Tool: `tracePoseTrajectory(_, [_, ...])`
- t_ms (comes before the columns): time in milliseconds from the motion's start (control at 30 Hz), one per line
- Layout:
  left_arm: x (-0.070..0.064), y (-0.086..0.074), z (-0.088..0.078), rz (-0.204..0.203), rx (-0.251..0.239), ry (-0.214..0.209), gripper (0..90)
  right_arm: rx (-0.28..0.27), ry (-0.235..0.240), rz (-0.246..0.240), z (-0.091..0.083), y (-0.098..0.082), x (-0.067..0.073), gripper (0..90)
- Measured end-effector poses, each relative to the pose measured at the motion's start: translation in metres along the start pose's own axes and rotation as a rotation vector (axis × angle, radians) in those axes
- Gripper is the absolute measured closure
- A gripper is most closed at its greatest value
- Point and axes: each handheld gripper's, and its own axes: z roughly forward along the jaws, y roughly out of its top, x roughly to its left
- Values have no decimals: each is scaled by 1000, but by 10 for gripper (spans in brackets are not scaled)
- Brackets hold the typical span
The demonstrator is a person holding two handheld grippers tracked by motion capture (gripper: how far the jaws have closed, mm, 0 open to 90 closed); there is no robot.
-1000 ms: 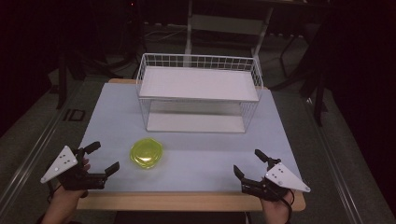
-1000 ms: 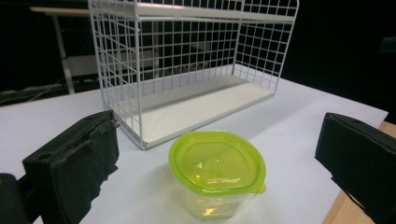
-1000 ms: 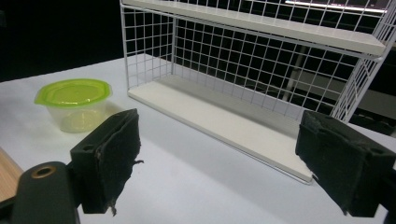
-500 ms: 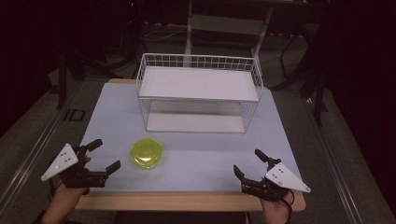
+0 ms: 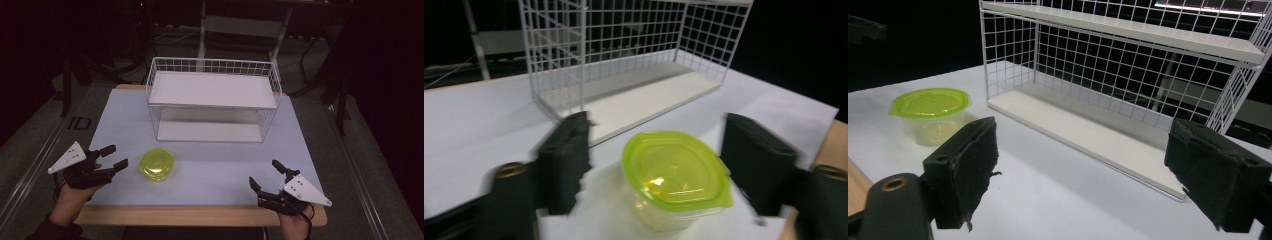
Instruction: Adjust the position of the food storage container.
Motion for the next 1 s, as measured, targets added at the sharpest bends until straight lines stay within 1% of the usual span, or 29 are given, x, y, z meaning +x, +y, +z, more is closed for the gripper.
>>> tracePoseTrajectory(33, [1, 0, 1, -1, 4, 10, 430, 0, 2, 0, 0, 0, 0, 135])
tracePoseTrajectory(67, [4, 0, 3, -10, 21, 10, 492, 1, 3, -1, 0, 0, 0, 136])
tracePoseTrajectory(100, [5, -1, 4, -15, 32, 14, 583, 1, 6, -1, 1, 0, 0, 136])
tracePoseTrajectory(133, [6, -1, 6, -18, 43, 29, 593, 2, 8, -1, 1, 0, 1, 136])
tracePoseTrajectory(167, [7, -2, 8, -23, 70, 33, 667, 3, 9, -2, 1, 0, 1, 136])
tracePoseTrajectory(200, [8, -3, 10, -21, 83, 33, 697, 4, 11, -4, 1, 0, 1, 136])
tracePoseTrajectory(267, [10, -4, 16, -26, 135, 39, 789, 3, 16, -6, 1, 0, 2, 136])
tracePoseTrajectory(300, [10, -5, 18, -22, 149, 51, 814, 3, 17, -7, 1, 0, 2, 136])
tracePoseTrajectory(333, [11, -5, 22, -23, 178, 61, 852, 3, 18, -9, 1, 0, 2, 137])
tracePoseTrajectory(367, [11, -5, 22, -23, 178, 61, 882, 3, 18, -9, 1, 0, 2, 137])
tracePoseTrajectory(400, [12, -6, 27, -21, 201, 77, 882, 4, 19, -10, 1, 1, 3, 137])
tracePoseTrajectory(433, [13, -6, 32, -26, 230, 73, 900, 6, 23, -10, 1, 0, 3, 137])
tracePoseTrajectory(467, [13, -7, 34, -22, 236, 73, 900, 7, 23, -10, 2, 0, 3, 137])
tracePoseTrajectory(533, [14, -9, 43, -36, 267, 63, 900, 7, 26, -10, 2, 0, 3, 137])
tracePoseTrajectory(600, [14, -12, 50, -35, 299, 66, 900, 8, 26, -11, 2, 0, 3, 137])
tracePoseTrajectory(667, [15, -14, 56, -49, 319, 59, 900, 6, 28, -10, 1, 1, 4, 137])
tracePoseTrajectory(733, [15, -18, 60, -50, 343, 57, 900, 4, 28, -11, 1, 1, 4, 137])
tracePoseTrajectory(767, [14, -21, 63, -61, 355, 49, 900, 5, 29, -9, 1, 1, 4, 137])
tracePoseTrajectory(800, [14, -23, 66, -56, 372, 40, 900, 4, 30, -9, 1, 1, 3, 137])
tracePoseTrajectory(833, [13, -24, 67, -55, 381, 45, 900, 5, 29, -11, 1, 1, 3, 137])
tracePoseTrajectory(867, [13, -26, 69, -60, 394, 34, 900, 4, 30, -11, 1, 1, 3, 137])
tracePoseTrajectory(967, [13, -27, 71, -52, 408, 35, 900, 2, 33, -11, 1, 1, 3, 137])
tracePoseTrajectory(1000, [14, -28, 74, -68, 411, 30, 900, 3, 34, -8, 1, 1, 3, 137])
